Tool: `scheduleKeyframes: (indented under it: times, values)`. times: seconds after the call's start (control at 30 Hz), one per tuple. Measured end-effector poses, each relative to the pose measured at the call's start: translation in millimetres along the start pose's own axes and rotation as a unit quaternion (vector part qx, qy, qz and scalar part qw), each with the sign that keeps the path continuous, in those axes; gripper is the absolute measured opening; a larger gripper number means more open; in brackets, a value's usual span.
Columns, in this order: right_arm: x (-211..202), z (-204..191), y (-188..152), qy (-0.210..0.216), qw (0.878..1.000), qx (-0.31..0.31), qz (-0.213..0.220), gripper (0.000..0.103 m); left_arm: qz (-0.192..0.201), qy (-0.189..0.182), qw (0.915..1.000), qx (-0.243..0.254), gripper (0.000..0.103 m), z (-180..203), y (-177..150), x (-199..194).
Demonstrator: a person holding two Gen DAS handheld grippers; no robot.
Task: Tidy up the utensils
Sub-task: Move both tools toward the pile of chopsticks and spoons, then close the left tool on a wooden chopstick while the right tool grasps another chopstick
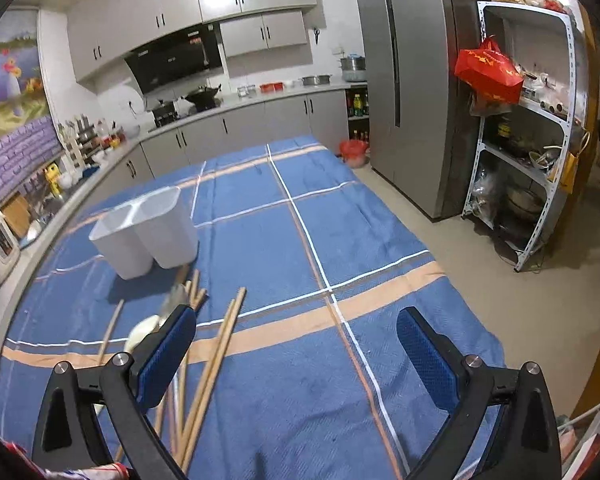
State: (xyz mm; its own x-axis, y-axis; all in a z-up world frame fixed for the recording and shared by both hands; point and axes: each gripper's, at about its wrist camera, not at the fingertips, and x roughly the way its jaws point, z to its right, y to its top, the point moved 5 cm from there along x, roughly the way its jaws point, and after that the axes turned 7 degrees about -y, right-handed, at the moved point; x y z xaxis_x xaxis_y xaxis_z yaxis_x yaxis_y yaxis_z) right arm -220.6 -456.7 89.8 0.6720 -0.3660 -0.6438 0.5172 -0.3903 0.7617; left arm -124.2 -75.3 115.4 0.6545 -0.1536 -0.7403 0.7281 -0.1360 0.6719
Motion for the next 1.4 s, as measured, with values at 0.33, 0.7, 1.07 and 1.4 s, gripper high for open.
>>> scheduleKeyframes:
  times: [0.33,0.7,1.07,1.4]
  values:
    - [-17,1,-27,-0.007,0.999,0.030,-0.030,0.102,0.012,-0.014,0.9998,0.011,0.103,16,-15,-21]
    - [-40,-17,-44,-0.012,1.000,-0.028,0.004,0.102,0.028,-0.021,0.9992,0.017,0.103,23,-25,-38]
    - [-43,-15,-49,-0.004,0.999,-0.032,0.015,0.102,0.024,-0.025,0.9994,0.002,0.103,8,-30,-36]
    - [-21,-12,-62,0.008,0.999,-0.022,-0.032,0.101,-0.025,-0.064,0.9976,-0.004,0.103,-4,-30,10]
